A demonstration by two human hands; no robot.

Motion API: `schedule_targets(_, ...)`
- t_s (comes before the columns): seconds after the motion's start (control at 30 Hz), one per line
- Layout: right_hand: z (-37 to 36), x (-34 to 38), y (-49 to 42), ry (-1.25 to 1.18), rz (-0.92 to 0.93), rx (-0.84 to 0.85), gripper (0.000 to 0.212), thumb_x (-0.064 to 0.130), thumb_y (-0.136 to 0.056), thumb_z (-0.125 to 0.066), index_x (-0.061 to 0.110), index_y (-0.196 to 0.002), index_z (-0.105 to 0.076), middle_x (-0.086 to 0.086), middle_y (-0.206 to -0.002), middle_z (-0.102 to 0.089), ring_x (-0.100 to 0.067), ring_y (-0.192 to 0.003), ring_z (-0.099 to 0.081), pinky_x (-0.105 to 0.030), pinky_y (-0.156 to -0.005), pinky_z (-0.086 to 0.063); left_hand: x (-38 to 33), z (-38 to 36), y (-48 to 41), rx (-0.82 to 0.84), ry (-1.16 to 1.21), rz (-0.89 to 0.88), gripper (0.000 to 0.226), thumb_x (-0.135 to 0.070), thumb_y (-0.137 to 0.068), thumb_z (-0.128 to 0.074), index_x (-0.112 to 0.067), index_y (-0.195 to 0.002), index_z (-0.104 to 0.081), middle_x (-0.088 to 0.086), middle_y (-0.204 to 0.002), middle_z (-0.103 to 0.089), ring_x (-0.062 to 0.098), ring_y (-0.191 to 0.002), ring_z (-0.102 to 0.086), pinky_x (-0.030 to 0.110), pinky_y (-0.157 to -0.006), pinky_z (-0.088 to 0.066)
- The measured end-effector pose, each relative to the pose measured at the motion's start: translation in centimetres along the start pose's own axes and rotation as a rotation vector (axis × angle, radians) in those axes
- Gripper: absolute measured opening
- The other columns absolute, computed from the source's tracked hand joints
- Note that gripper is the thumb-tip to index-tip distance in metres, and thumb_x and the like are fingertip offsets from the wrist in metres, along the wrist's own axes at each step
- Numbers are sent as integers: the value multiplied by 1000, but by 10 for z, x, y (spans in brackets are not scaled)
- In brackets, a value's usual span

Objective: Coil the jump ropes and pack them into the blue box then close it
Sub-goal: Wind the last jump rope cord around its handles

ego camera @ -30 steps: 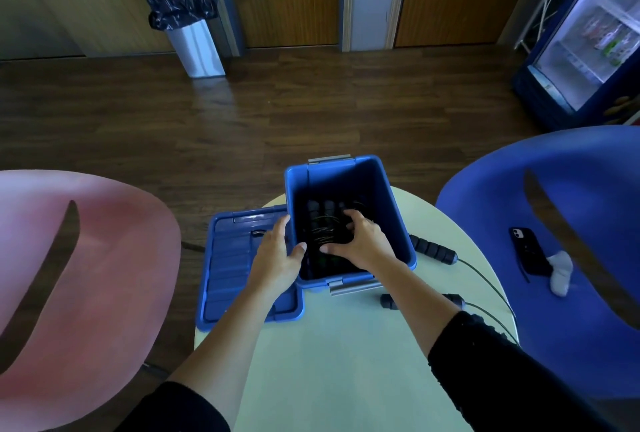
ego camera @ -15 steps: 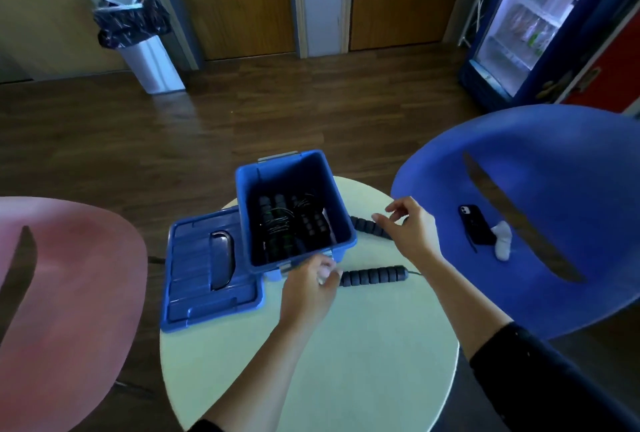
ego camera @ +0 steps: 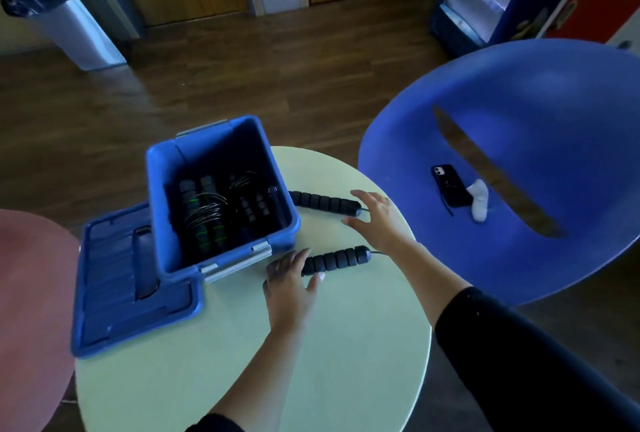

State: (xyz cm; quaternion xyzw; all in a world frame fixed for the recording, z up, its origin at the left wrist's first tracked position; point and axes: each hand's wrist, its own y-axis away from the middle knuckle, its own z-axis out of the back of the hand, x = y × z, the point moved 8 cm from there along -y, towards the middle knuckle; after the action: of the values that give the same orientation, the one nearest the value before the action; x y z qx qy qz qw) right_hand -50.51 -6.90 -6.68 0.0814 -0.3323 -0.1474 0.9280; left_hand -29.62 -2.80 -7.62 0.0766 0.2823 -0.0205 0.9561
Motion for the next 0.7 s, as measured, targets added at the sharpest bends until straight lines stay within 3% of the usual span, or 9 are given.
schedule_targets(0.2,-14,-4,-16,96,36,-41,45,38,-92,-58,23,-134,-52,-4,-129,-57,-28,-115,-43,-30,-97,-32,4,-2,-7,-71,42,-39,40,-24,-77,-78,-19,-116,-71,2,-106,-64,26,-103,-47,33,-86,-41)
schedule_targets(0.33,-14,-8,-9,-36,-18,13,34,30,-94,-57,17,-125,-58,-6,-120,-56,-26,-114,-43,-27,-92,-33,2,3,-7,-56,111,-56,37,-21,-79,-77,-19,-116,-71,0,-103,-60,11,-95,-31,14,-80,-28)
schedule_targets(0.5,-10,-20,23,-166,-95,243,26,31,-97,-53,18,-120,-52,-4,-103,-57,-22,-89,-52,-29,-67,-42,-3,14,5,-48,138,-79,36,-17,-77,-78,-18,-112,-72,-9,-95,-54,15,-92,-37,22,-76,-34)
schedule_targets(0.6,-5,-25,48,-265,-103,362,16,27,-95,-56,21,-110,-54,2,-92,-58,-19,-84,-53,-41,-83,-49,-12,24,20,-53,170,-143,37,-14,-75,-80,-18,-110,-72,-11,-93,-55,14,-91,-37,23,-70,-38)
schedule_targets(0.7,-2,-15,77,-413,-108,499,19,14,-97,-51,25,-112,-57,5,-89,-58,-13,-79,-54,-31,-80,-48,-24,34,35,-50,178,-249,40,-9,-71,-82,-18,-108,-73,-6,-98,-61,6,-89,-32,17,-70,-35)
